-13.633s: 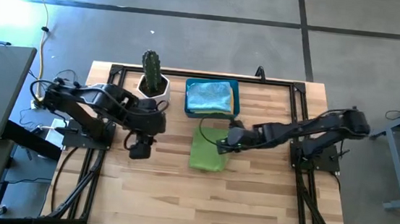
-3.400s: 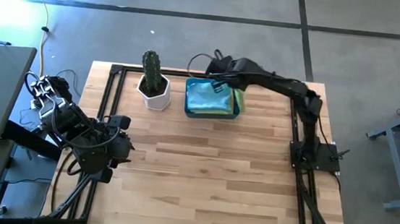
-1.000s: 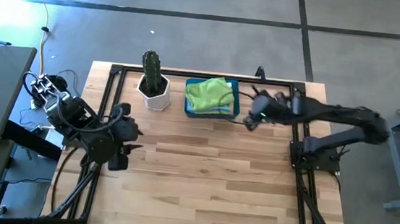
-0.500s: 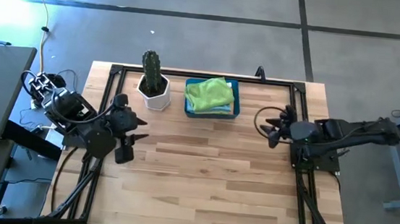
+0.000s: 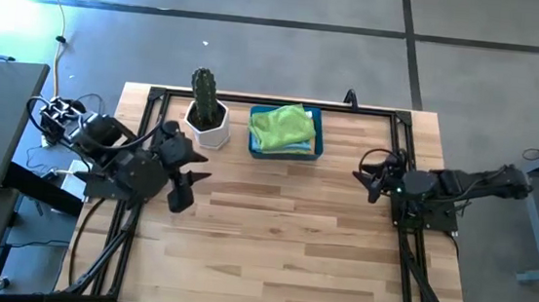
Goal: Fold microfiber towels
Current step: Return to Home Position
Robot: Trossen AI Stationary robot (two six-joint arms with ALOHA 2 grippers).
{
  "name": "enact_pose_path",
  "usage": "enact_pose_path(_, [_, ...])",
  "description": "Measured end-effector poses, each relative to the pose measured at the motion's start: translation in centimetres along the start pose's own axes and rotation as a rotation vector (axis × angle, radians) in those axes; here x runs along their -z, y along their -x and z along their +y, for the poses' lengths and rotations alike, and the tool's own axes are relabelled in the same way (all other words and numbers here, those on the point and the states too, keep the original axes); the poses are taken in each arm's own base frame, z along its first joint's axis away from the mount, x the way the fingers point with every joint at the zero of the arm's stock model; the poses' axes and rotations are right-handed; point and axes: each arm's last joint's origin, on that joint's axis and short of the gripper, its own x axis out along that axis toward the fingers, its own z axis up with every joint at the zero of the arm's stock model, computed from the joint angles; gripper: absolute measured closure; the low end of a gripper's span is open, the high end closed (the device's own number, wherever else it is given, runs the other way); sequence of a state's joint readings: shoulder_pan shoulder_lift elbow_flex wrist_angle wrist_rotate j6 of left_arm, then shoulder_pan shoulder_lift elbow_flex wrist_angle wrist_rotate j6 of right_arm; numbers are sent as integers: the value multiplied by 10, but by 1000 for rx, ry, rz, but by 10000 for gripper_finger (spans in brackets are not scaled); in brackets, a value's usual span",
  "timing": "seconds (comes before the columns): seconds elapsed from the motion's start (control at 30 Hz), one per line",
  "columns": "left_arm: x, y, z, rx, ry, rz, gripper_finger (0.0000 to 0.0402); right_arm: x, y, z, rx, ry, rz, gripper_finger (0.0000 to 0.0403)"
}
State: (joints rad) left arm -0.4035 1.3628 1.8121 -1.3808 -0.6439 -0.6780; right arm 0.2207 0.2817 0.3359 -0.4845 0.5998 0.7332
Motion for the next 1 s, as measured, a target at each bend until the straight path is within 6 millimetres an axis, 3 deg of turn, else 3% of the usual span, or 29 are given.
enact_pose_path(0.53, [-9, -12, 15, -55, 93, 19, 243, 49, -32, -13, -148, -97, -154, 203])
enact_pose_path(0.73, [-12, -15, 17, -66, 108, 15, 243, 49, -32, -15, -125, -118, -164, 203])
enact_pose_path(1.0, [-20, -36, 8, -31, 22, 45, 243, 50, -32, -14, -136, 113, -150, 203])
